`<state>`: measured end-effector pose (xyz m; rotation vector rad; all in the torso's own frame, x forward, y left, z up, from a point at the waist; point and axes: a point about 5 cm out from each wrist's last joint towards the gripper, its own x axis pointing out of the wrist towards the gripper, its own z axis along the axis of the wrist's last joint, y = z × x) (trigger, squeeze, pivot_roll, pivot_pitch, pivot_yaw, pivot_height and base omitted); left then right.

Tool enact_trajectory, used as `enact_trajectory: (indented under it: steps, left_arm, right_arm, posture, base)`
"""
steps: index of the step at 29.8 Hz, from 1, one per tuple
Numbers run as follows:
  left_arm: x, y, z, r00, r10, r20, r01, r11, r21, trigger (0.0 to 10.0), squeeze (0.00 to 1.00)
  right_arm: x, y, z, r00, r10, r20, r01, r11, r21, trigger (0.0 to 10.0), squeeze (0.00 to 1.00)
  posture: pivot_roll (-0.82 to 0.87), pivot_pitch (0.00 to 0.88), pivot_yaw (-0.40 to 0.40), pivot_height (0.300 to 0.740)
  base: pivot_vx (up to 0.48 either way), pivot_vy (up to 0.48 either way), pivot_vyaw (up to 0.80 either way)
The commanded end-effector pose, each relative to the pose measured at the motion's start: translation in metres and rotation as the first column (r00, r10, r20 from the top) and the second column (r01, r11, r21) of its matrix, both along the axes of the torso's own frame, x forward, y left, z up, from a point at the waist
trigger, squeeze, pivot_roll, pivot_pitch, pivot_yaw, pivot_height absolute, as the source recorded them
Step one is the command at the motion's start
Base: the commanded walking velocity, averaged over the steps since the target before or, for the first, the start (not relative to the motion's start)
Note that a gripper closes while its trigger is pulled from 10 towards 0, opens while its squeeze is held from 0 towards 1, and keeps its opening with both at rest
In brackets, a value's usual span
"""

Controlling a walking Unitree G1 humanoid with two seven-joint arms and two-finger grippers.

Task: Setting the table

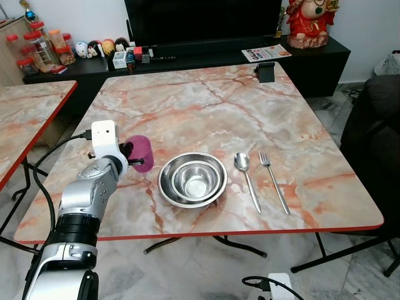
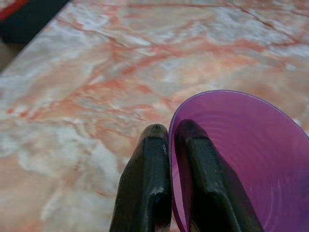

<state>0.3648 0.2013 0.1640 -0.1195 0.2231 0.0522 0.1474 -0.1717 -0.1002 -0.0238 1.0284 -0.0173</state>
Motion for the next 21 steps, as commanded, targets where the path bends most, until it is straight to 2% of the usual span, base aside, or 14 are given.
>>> enact_trajectory:
  steps: [1, 5, 9, 18, 19, 21]
  left_arm:
    - [0.005, 0.009, 0.01, 0.998, 0.051, 0.038, -0.052, 0.999, 0.018, 10.0, 0.0]
    - [0.006, 0.009, 0.009, 0.998, 0.06, 0.03, -0.061, 0.998, 0.018, 10.0, 0.0]
    - [0.01, 0.006, -0.006, 0.998, 0.057, -0.04, -0.058, 0.998, -0.009, 10.0, 0.0]
    - [0.013, 0.003, -0.016, 0.993, 0.059, -0.099, -0.064, 0.997, -0.044, 10.0, 0.0]
    - [0.014, 0.003, -0.017, 0.993, 0.058, -0.101, -0.063, 0.997, -0.047, 10.0, 0.24]
    - [0.014, 0.002, -0.018, 0.993, 0.058, -0.104, -0.063, 0.997, -0.051, 10.0, 0.24]
  right_arm:
    - [0.0, 0.002, 0.0, 1.0, -0.008, 0.007, 0.008, 1.0, 0.004, 10.0, 0.0]
    - [0.001, 0.003, 0.0, 1.0, -0.007, 0.007, 0.007, 1.0, 0.005, 10.0, 0.0]
    - [0.002, 0.004, 0.0, 1.0, -0.008, 0.01, 0.008, 1.0, 0.007, 10.0, 0.0]
    - [0.0, 0.003, 0.0, 1.0, -0.013, 0.007, 0.013, 1.0, 0.005, 10.0, 0.0]
    - [-0.002, 0.003, -0.001, 1.0, -0.015, 0.004, 0.015, 1.0, 0.005, 10.0, 0.0]
    - [-0.003, 0.003, -0.001, 1.0, -0.015, 0.002, 0.015, 1.0, 0.005, 10.0, 0.0]
  posture:
    - [-0.04, 0.0, 0.106, 0.74]
    - [-0.05, 0.0, 0.108, 0.74]
    - [-0.05, 0.0, 0.111, 0.74]
    - [-0.06, 0.0, 0.116, 0.74]
    - [-0.06, 0.0, 0.119, 0.74]
    - [-0.06, 0.0, 0.12, 0.74]
  base:
    - [0.0, 0.0, 0.0]
    - [0.0, 0.0, 0.0]
    - [0.0, 0.0, 0.0]
    - [0.0, 0.0, 0.0]
    - [0.0, 0.0, 0.0]
    - [0.0, 0.0, 0.0]
